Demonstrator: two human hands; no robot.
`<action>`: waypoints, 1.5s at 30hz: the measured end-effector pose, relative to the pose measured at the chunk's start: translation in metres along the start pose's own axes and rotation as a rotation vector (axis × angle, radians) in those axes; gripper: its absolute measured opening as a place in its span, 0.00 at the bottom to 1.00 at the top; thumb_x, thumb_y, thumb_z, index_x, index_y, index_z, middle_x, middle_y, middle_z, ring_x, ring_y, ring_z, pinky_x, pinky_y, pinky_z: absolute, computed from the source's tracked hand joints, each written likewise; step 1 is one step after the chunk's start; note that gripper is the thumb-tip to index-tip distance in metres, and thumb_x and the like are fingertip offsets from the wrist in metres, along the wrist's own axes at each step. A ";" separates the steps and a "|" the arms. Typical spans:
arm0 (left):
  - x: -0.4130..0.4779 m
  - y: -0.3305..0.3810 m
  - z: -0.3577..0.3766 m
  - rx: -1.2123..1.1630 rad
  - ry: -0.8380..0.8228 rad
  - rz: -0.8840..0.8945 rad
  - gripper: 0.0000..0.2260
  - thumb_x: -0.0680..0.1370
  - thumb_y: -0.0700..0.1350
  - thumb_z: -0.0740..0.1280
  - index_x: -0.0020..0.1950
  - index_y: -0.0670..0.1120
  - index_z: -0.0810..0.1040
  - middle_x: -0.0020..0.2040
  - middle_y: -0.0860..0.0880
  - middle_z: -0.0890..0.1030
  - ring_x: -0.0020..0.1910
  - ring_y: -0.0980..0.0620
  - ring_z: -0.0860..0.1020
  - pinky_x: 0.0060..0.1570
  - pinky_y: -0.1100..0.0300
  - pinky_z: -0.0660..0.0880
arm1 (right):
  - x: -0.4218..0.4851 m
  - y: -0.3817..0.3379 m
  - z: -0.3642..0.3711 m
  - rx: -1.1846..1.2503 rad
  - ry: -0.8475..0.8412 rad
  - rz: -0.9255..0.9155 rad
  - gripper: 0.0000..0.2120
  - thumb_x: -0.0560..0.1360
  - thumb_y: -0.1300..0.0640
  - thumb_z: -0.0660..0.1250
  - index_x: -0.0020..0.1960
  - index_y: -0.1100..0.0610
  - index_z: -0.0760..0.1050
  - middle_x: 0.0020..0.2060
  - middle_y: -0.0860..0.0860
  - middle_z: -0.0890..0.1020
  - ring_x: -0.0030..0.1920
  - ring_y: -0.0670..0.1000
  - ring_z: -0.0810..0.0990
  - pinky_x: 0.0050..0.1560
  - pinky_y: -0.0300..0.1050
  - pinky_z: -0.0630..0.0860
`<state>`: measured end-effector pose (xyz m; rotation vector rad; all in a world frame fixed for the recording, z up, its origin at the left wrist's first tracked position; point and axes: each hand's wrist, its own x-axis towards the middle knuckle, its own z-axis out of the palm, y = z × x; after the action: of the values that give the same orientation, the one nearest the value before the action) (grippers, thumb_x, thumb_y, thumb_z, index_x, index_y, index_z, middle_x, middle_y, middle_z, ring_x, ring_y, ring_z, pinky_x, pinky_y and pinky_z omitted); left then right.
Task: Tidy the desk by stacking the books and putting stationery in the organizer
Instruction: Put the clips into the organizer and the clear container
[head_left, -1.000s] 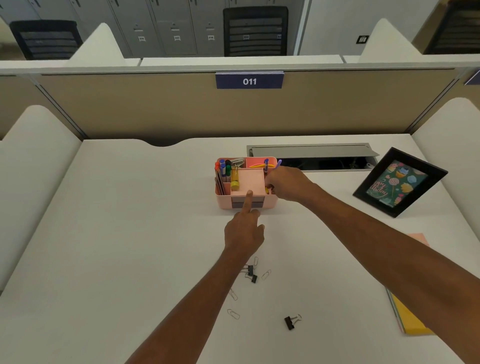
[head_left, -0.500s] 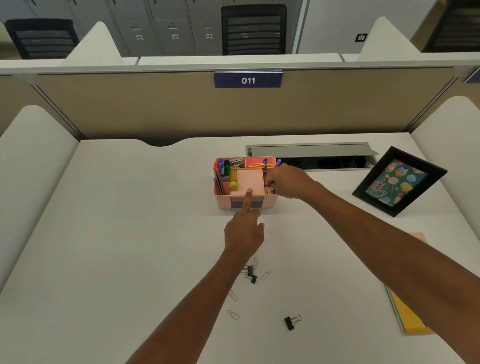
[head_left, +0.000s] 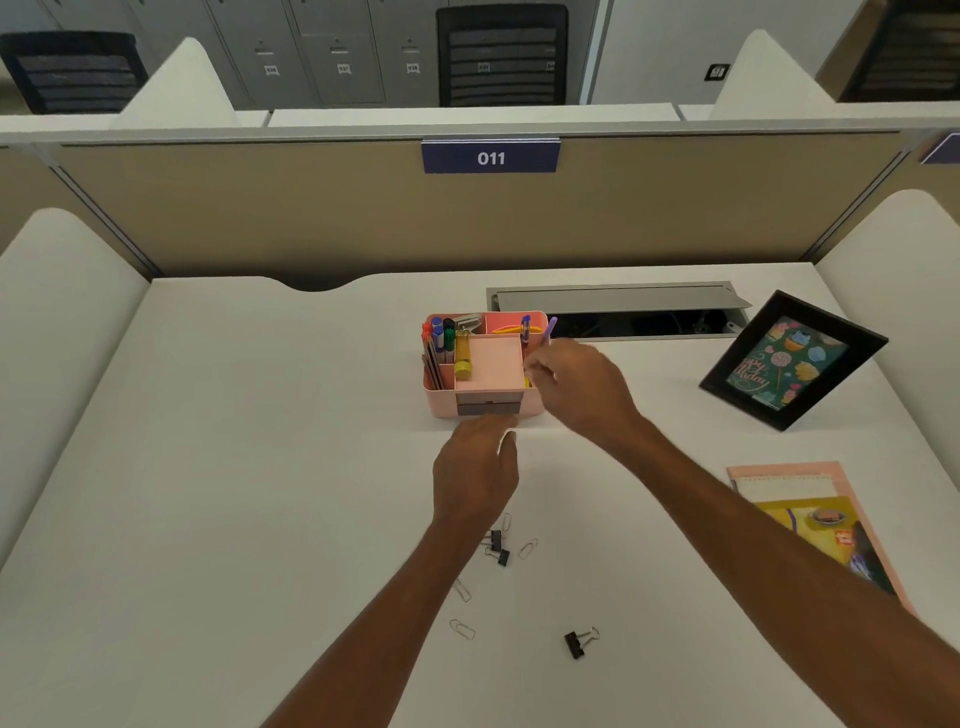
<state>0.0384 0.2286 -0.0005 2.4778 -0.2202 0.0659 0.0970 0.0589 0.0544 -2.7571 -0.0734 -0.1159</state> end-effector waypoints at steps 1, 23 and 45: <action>-0.002 -0.006 0.000 -0.009 -0.006 -0.015 0.14 0.84 0.51 0.66 0.69 0.52 0.81 0.68 0.53 0.82 0.67 0.52 0.78 0.68 0.55 0.74 | -0.011 -0.003 0.003 0.036 -0.004 0.006 0.09 0.83 0.54 0.66 0.57 0.54 0.84 0.51 0.50 0.85 0.46 0.49 0.80 0.46 0.38 0.73; -0.025 -0.098 0.023 0.399 -0.482 -0.092 0.32 0.86 0.63 0.50 0.86 0.52 0.43 0.86 0.50 0.42 0.84 0.45 0.40 0.82 0.44 0.48 | -0.043 -0.023 0.104 -0.226 -0.364 0.081 0.46 0.78 0.47 0.72 0.84 0.47 0.45 0.68 0.55 0.76 0.61 0.56 0.81 0.49 0.51 0.84; -0.023 -0.103 0.016 0.199 -0.434 -0.149 0.32 0.86 0.63 0.49 0.86 0.49 0.48 0.86 0.50 0.49 0.85 0.48 0.46 0.81 0.47 0.50 | -0.060 -0.044 0.104 -0.271 -0.311 0.108 0.35 0.81 0.47 0.69 0.82 0.53 0.57 0.69 0.55 0.78 0.64 0.57 0.80 0.54 0.51 0.81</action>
<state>0.0335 0.3027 -0.0774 2.6724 -0.2179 -0.5414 0.0414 0.1365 -0.0311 -3.0171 0.0107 0.3580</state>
